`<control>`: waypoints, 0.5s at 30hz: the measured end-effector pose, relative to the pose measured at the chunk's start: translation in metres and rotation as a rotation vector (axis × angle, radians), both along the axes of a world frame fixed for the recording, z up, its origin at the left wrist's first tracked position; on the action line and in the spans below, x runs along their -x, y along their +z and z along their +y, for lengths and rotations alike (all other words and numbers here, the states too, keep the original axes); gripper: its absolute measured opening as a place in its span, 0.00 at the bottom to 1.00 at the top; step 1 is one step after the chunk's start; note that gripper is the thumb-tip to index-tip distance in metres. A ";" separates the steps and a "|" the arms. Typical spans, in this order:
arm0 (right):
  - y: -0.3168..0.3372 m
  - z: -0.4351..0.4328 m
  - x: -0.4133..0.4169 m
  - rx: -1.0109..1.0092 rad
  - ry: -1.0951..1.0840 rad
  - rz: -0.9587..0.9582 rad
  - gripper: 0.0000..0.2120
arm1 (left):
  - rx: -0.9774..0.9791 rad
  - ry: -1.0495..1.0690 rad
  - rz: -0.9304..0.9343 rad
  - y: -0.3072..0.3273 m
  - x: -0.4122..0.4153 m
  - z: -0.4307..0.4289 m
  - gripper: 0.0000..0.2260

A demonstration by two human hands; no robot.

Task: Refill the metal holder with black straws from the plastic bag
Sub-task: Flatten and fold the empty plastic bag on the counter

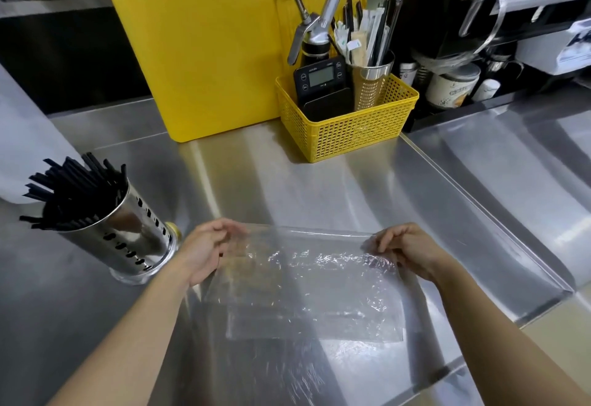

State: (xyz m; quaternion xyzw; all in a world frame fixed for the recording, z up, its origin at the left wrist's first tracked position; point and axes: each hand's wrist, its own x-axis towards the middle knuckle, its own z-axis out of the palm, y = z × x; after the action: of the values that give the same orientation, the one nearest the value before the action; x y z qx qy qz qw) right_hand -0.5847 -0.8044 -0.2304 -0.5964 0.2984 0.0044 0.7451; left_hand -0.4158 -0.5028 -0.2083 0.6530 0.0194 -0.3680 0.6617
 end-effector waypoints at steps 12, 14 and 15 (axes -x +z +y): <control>0.009 0.003 -0.009 0.619 -0.070 0.041 0.14 | -0.277 -0.137 -0.252 0.006 -0.004 -0.010 0.21; 0.026 0.006 -0.016 0.771 0.049 0.014 0.16 | -0.269 -0.186 -0.381 0.016 -0.007 -0.015 0.20; 0.036 0.010 -0.020 0.781 0.139 -0.015 0.17 | -0.227 -0.192 -0.430 0.020 -0.009 -0.019 0.19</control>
State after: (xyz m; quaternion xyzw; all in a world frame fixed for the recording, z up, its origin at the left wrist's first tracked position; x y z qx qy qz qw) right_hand -0.5647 -0.7947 -0.1947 -0.8539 0.2309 -0.0634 0.4621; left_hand -0.4070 -0.5214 -0.1881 0.7851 -0.1429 -0.2773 0.5351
